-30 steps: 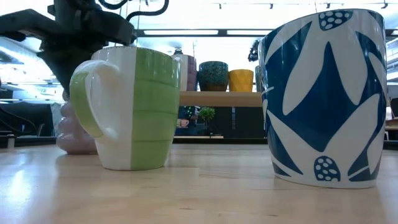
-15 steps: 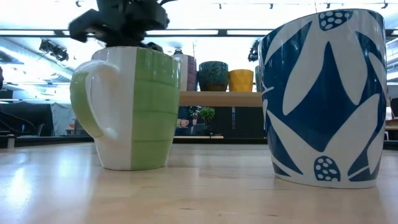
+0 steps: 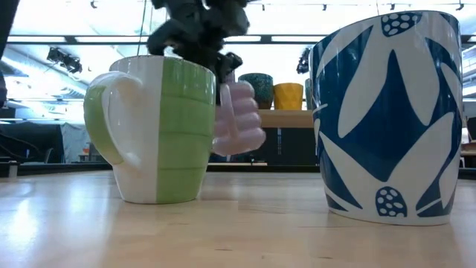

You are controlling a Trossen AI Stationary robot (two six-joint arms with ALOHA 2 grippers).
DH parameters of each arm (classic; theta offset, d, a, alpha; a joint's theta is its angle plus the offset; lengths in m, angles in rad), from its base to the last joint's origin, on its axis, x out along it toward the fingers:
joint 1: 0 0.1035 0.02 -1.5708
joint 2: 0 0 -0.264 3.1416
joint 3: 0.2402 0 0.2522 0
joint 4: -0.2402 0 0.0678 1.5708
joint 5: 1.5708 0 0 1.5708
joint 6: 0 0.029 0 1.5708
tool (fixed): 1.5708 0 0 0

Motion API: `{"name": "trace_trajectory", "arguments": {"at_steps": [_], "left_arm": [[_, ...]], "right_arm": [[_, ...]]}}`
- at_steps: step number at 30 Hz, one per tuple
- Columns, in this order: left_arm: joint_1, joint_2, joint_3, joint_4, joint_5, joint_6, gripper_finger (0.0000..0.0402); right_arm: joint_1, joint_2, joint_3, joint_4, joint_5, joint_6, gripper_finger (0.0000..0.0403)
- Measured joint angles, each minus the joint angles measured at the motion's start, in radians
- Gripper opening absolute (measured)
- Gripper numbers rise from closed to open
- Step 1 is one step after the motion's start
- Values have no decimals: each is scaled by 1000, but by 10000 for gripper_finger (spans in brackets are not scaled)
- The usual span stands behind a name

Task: Place coffee mugs
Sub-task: Put the violet mug on the shelf

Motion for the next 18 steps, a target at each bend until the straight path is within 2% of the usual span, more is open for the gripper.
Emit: {"name": "trace_trajectory", "arguments": {"at_steps": [7, 18], "left_arm": [[37, 74, 70, -30, 0, 61, 46], [36, 108, 71, -51, 54, 129, 46]], "right_arm": [[18, -16, 0, -115, -10, 113, 124], [35, -16, 0, -114, -3, 126, 124]]}}
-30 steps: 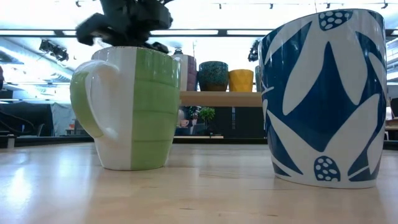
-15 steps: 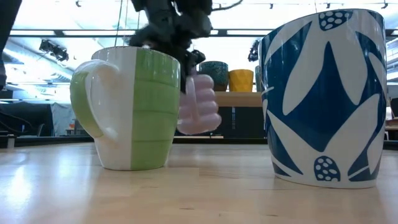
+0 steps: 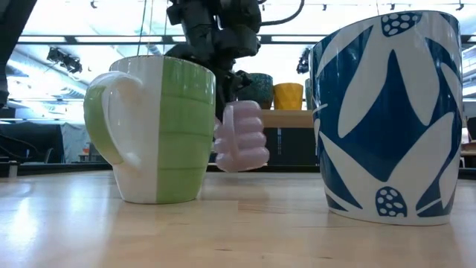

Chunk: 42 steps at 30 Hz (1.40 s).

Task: Place coffee mugs
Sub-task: Put the violet mug on the shelf

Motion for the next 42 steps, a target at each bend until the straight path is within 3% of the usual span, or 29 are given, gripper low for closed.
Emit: {"name": "trace_trajectory", "arguments": {"at_steps": [11, 24, 29, 32, 38, 42], "left_arm": [[-10, 33, 1, -16, 13, 0, 51], [-22, 15, 0, 14, -6, -147, 140], [-22, -40, 4, -25, -24, -198, 150], [-22, -81, 4, -55, -28, -278, 149], [-37, -159, 4, -82, -26, -618, 147], [-79, -207, -31, 54, -43, -760, 136]], "right_arm": [[0, 0, 0, 1, 0, -5, 124], [0, 0, 0, 2, 0, -43, 124], [-20, 0, 0, 1, -27, -72, 124], [-37, 0, 0, 1, -49, -101, 124], [-54, 2, -1, 3, -30, -204, 124], [-80, 11, -1, 6, -27, -286, 121]]}}
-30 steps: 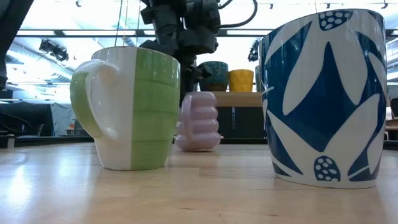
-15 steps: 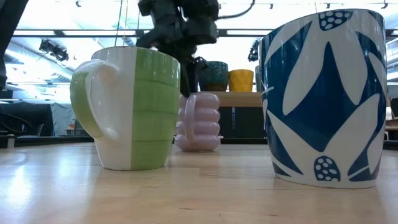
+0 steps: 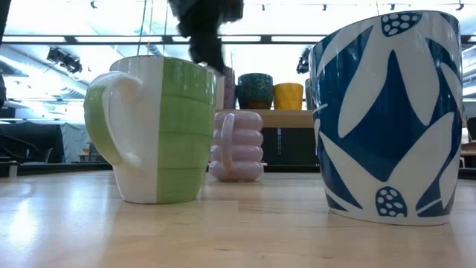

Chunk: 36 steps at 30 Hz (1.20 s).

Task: Place coffee mugs
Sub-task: Put the violet mug on the shelf

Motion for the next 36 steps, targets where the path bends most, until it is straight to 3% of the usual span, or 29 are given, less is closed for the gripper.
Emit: {"name": "trace_trajectory", "arguments": {"at_steps": [11, 19, 27, 36], "left_arm": [[-167, -206, -278, 405, -214, -335, 92], [-267, -292, -380, 658, -543, -477, 74], [-397, -319, -411, 656, -792, -575, 70], [-443, -348, -411, 583, -791, -578, 33]], "right_arm": [[-84, 22, 0, 71, -193, -176, 92], [-112, 130, 0, 152, -305, -321, 84], [-119, 271, 0, 207, -366, -350, 84], [-129, 396, 0, 332, -368, -418, 103]]}}
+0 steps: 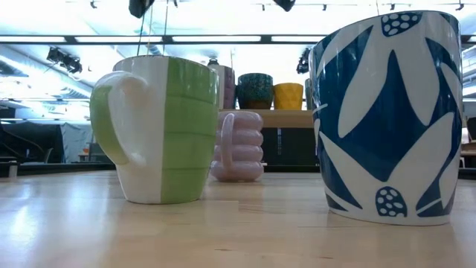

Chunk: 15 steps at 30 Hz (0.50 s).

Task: Place coffee mugs
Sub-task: Put the violet mug on the shelf

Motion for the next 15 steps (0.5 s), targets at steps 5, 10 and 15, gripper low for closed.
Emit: {"name": "trace_trajectory", "arguments": {"at_steps": [5, 10, 15], "left_arm": [[20, -95, 1, -132, 77, 49, 6], [26, -225, 2, -249, 90, 140, 12], [32, -333, 2, -351, 90, 211, 14]], "right_arm": [[-45, 82, 0, 44, -5, -39, 122], [-84, 163, 0, 138, -32, -71, 149], [-107, 230, 0, 187, -34, -13, 186]]}}
